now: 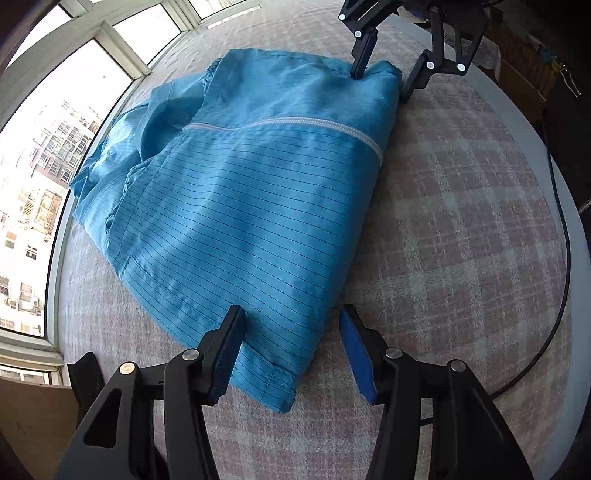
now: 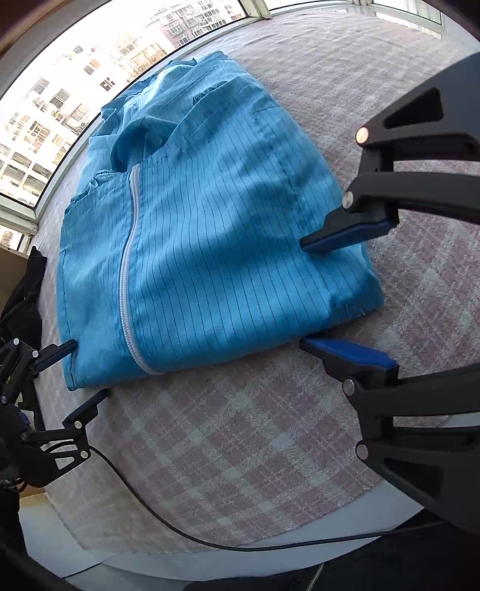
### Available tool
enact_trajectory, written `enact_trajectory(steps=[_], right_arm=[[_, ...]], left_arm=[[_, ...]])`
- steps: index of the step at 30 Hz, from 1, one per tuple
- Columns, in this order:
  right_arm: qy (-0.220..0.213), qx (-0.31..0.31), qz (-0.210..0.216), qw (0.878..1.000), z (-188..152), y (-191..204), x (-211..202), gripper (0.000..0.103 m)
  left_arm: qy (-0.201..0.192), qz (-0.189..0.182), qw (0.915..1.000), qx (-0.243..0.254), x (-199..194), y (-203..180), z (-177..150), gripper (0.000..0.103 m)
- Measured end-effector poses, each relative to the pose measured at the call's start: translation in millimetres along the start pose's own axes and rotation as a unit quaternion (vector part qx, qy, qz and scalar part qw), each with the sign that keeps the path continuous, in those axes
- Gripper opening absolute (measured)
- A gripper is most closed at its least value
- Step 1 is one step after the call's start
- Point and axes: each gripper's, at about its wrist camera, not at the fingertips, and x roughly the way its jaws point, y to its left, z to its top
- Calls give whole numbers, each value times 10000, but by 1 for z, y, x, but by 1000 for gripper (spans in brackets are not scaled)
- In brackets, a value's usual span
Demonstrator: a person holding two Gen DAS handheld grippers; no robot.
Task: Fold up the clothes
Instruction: 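Grasp opposite ends of the folded coat with both grippers and lift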
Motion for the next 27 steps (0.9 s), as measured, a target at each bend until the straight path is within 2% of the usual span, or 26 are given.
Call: enact_trajectory(steps=[2,4,6,8,10,13,17,21,27], right_arm=[[6,105,35,9999,-1,-2,-1,46],[25,314,136,9994,-3,-5,0,46],[94,536,286,9981,-4,-11,1,44],[213,690,317,9969,-1,-13,0,28],[338,821,332,9955,3,-15,-2,23],[396,912,404,9942,7,-17,-9,13],[342,920,304,9947,16,-22,-31,8],[207,751,111,9969,28,-38,-66,7],[-292,755,-372,9960,49,-95,-132,7]], left_arm=[[-57,-113,9999,61,0,1,-2,44],[-97,-231,9997,72,0,2,-3,28],[-139,-299,9994,102,-1,1,-4,20],[-183,-356,9991,129,-2,0,-5,14],[-212,-468,9986,77,-3,2,-6,11],[-300,-451,9985,12,-11,5,-7,5],[-418,-276,9987,-23,-34,9,-4,4],[-614,42,9980,-110,-71,18,3,4],[-776,856,9931,-174,-99,102,43,4]])
